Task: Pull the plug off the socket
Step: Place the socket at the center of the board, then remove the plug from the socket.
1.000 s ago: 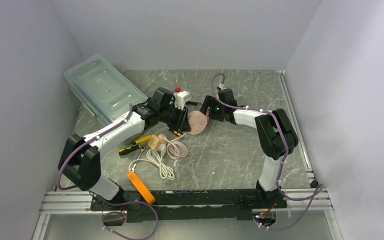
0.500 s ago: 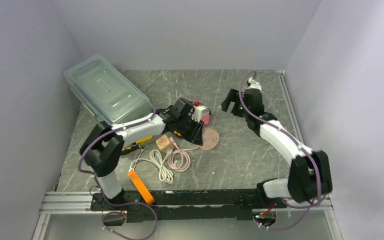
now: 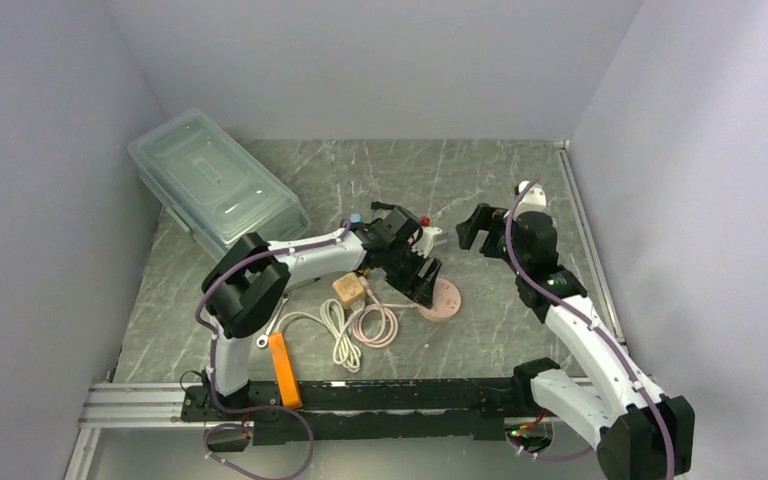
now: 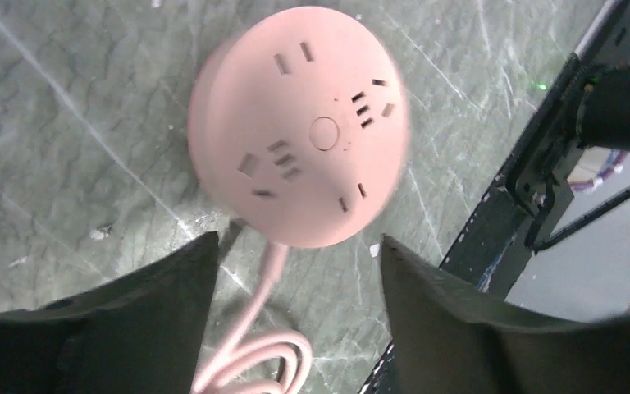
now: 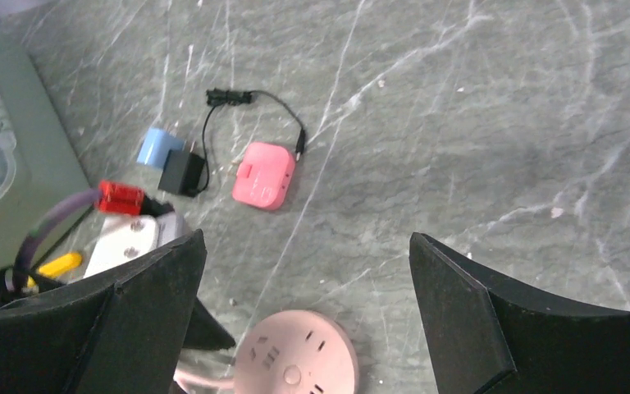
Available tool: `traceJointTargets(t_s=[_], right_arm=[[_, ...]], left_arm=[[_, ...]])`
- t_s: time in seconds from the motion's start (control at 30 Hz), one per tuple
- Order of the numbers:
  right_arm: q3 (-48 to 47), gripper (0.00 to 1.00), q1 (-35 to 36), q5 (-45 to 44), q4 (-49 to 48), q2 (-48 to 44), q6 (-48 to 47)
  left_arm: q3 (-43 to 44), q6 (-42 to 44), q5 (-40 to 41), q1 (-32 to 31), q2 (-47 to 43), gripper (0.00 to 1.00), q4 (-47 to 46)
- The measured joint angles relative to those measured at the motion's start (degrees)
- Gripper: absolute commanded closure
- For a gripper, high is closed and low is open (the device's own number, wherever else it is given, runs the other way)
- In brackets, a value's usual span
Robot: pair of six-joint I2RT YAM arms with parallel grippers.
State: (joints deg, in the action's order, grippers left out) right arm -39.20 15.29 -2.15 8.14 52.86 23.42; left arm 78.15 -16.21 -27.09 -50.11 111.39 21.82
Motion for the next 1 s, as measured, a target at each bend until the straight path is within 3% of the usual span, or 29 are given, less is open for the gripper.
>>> traceJointTargets(t_s=[0.1,0.23,0.33,0.43,0.5,0.63,0.73,1.0], right_arm=[[3.82,0.04,0.0,3.78,-2.29,-1.79,-0.92],[7.3,0.06,0.02,10.16,-7.43,-1.88,-0.72],[7.56,0.1,0.42,13.75,-11.39,-1.01,-0.28],[7.56,0.24,1.11,16.48,-15.17,1.25,0.39],[7.56,0.26,1.81,18.51,-17.68,3.87,0.79],[7.67,0.31,5.88,21.86,-21.81,10.23,0.72],[7.65,0.42,10.91,24.63,-24.59,15.98,0.24],[7.21,0.46,15.47,33.64,-28.02,31.3,0.85]], left_arm=[[0.0,0.44,3.19,-0.28,-0.46,0.09,1.22],[-0.02,0.76,8.04,0.74,-4.55,0.07,3.87],[-0.22,1.11,12.15,2.36,-11.56,0.02,5.46],[-2.25,0.7,16.92,4.13,-20.55,0.01,5.79],[-4.48,-0.61,19.45,5.99,-27.08,0.0,6.78],[-11.58,-7.19,20.55,11.47,-39.41,0.0,8.79],[-18.64,-13.7,19.82,13.97,-45.09,0.0,9.55],[-35.85,-29.33,15.08,13.92,-48.11,0.0,7.21]])
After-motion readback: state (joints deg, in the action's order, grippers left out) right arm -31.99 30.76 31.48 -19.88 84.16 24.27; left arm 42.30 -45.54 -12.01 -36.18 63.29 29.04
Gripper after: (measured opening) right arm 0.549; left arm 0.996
